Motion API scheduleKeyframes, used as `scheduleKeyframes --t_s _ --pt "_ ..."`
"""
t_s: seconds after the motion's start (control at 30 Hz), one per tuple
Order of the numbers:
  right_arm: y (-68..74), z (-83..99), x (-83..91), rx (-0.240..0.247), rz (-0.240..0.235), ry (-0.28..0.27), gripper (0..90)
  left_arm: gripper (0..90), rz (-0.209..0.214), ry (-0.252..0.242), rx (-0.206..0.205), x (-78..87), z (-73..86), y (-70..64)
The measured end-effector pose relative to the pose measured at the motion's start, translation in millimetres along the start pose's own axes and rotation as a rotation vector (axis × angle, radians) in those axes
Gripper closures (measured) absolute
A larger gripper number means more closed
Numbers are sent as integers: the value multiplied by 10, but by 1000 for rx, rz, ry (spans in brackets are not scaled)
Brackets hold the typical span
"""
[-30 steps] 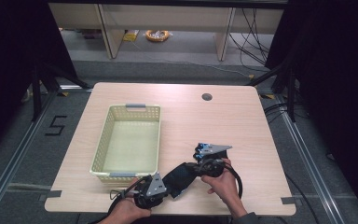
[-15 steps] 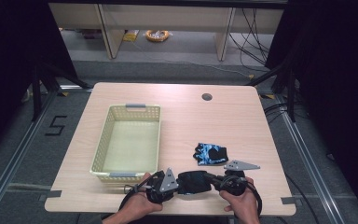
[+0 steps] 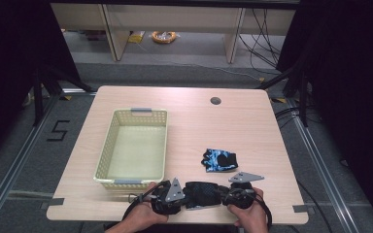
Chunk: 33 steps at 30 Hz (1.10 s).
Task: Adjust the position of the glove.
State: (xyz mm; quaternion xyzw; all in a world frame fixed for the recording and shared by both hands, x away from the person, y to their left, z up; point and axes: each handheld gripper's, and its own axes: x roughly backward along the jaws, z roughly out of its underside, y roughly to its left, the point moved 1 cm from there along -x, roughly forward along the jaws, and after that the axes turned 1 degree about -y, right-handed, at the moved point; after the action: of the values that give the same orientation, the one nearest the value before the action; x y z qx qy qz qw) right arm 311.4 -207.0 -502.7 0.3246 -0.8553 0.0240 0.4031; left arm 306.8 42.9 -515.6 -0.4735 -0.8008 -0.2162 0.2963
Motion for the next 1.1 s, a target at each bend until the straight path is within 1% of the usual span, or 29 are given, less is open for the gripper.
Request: scheduleKeyframes --t_s 0.03,0.07,0.1,0.13,0.17,0.23,0.3,0.33,0.37,0.4,0.43,0.47,0.5,0.53,0.57,0.6,0.63,0.67,0.7,0.73,0.77,0.83,0.87,0.9,0.97,1.0,1.03,1.07,1.1 --pt "0 0 0 0 0 0 704 681 1 3 -10 25 -2 5" --pt "-2 -2 -4 0 -17 -33 682 665 -2 -3 0 81 4 0" --pt "-22 -16 46 15 13 -41 603 629 3 -5 -4 114 6 1" --pt "-30 -24 71 24 35 -49 569 605 12 -19 3 126 11 0" --pt "-36 -27 92 36 55 -54 552 583 26 -28 15 146 16 -6" --pt "-53 -34 121 52 62 -76 523 556 29 -30 24 203 36 -10" --pt "-71 -47 182 108 96 -96 522 510 40 -39 23 278 67 -33" --pt "-77 -52 198 138 111 -100 522 490 38 -45 42 311 88 -44" --pt "-86 -63 212 179 126 -107 522 463 29 -38 46 340 104 -42" --pt "-87 -70 225 194 142 -103 522 437 41 -46 69 374 132 -48" --pt "-94 -78 226 208 153 -98 521 409 34 -33 72 401 151 -41" --pt "-108 -83 226 218 158 -96 522 395 45 -51 99 424 181 -53" --pt "-149 -97 219 253 157 -106 522 385 38 -27 94 453 204 -43" --pt "-167 -118 210 255 149 -98 522 368 42 -33 104 482 233 -51" --pt "-167 -118 210 255 149 -98 522 368 44 -33 104 500 249 -49" --pt "-181 -129 206 270 153 -98 523 359 44 -26 108 534 283 -36" --pt "-200 -156 198 284 154 -97 522 352 46 -38 115 551 303 -36" --pt "-190 -169 190 270 153 -95 523 348 47 -43 136 561 319 -42" --pt "-206 -193 187 285 145 -92 522 344 41 -28 123 581 336 -19" --pt "-232 -213 172 321 147 -99 522 341 40 -34 137 598 360 -12" --pt "-238 -235 149 315 143 -97 521 335 32 -33 136 607 376 2" --pt "-263 -266 107 320 138 -87 521 318 33 -30 159 629 426 24" --pt "-271 -278 80 321 140 -91 521 314 33 -40 186 632 449 26" --pt "-282 -292 59 331 138 -85 521 312 39 -31 170 651 472 50" --pt "-301 -329 13 337 136 -70 523 306 26 -22 184 676 515 61" --pt "-318 -356 -15 348 141 -71 524 304 26 -20 168 695 527 73" --pt "-332 -387 -39 350 139 -63 527 300 28 -32 204 702 542 51" --pt "-348 -418 -64 362 139 -57 529 299 31 -51 222 710 553 33" --pt "-373 -461 -93 380 141 -50 530 297 25 -41 212 721 563 39"
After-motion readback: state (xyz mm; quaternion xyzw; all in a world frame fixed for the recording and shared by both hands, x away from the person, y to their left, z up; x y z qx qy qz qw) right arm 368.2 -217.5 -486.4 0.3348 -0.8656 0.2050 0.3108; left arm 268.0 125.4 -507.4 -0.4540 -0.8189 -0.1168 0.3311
